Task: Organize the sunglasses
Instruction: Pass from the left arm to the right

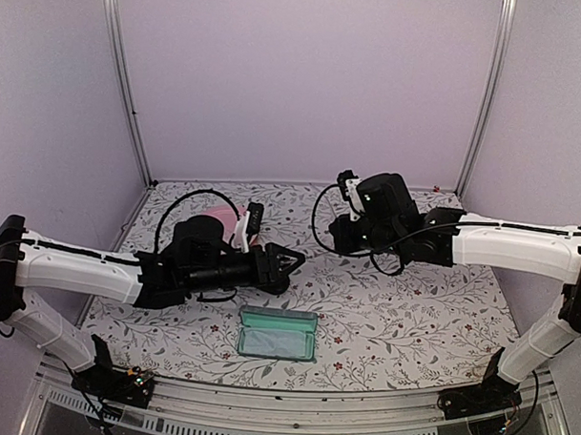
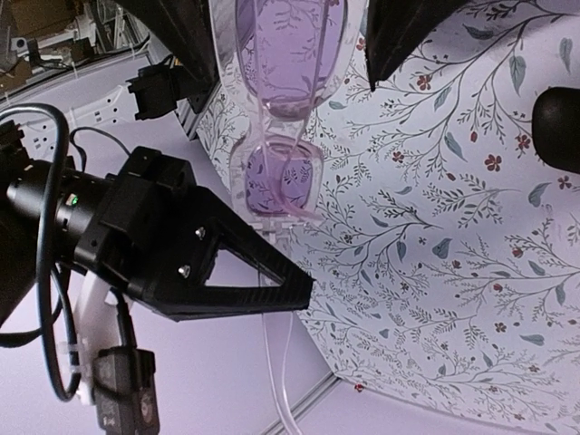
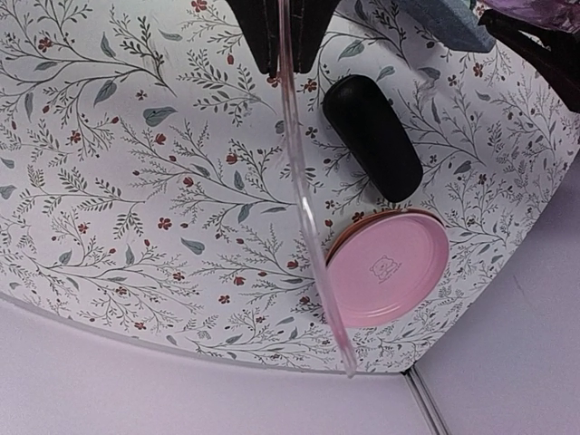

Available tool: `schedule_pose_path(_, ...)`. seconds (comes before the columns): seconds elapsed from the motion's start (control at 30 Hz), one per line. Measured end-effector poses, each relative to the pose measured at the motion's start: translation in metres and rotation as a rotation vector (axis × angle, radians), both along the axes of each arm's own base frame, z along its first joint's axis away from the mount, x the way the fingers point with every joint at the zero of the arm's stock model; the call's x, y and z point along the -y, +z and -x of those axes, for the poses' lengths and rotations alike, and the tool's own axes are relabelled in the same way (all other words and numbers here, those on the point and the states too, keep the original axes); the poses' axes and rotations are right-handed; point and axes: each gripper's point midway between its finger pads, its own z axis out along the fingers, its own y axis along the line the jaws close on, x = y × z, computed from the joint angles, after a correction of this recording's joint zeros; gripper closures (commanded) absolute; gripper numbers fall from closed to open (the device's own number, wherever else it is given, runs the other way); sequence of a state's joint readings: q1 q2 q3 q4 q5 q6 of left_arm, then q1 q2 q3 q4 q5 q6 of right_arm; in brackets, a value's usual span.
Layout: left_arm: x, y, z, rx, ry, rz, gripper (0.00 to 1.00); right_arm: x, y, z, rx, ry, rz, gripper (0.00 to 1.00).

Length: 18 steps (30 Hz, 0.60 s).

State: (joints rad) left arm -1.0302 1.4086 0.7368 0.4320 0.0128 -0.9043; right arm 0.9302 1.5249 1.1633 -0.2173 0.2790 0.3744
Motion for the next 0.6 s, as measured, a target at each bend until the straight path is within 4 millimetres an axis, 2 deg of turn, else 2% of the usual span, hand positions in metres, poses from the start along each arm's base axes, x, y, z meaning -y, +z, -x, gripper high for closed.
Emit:
schedule_pose_path(0.13, -0.0001, 0.0016, -0.0009, -0.002, -0.001, 0.009, 0.53, 0.0, -0.002, 0.0, 0.001, 0.0, -0.002, 1.0)
schedule_pose_path(0.27, -0.0003, 0.0029, -0.0018, 0.001, -0.001, 0.013, 0.62, -0.0003, -0.0029, 0.0, 0.003, 0.001, -0.005, 0.96)
schedule_pose_path(0.37, -0.0008, 0.003, -0.0027, 0.001, -0.001, 0.014, 0.68, -0.0012, -0.0032, 0.0003, 0.003, 0.005, -0.009, 0.88)
schedule_pose_path(0.47, -0.0014, 0.0029, -0.0036, 0.009, -0.003, 0.009, 0.71, -0.003, -0.0041, 0.0023, -0.002, 0.019, -0.015, 0.82)
schedule_pose_path(0.6, -0.0024, 0.0018, -0.0048, 0.034, -0.008, -0.011, 0.74, -0.0039, -0.0031, 0.0074, -0.006, 0.047, -0.024, 0.68)
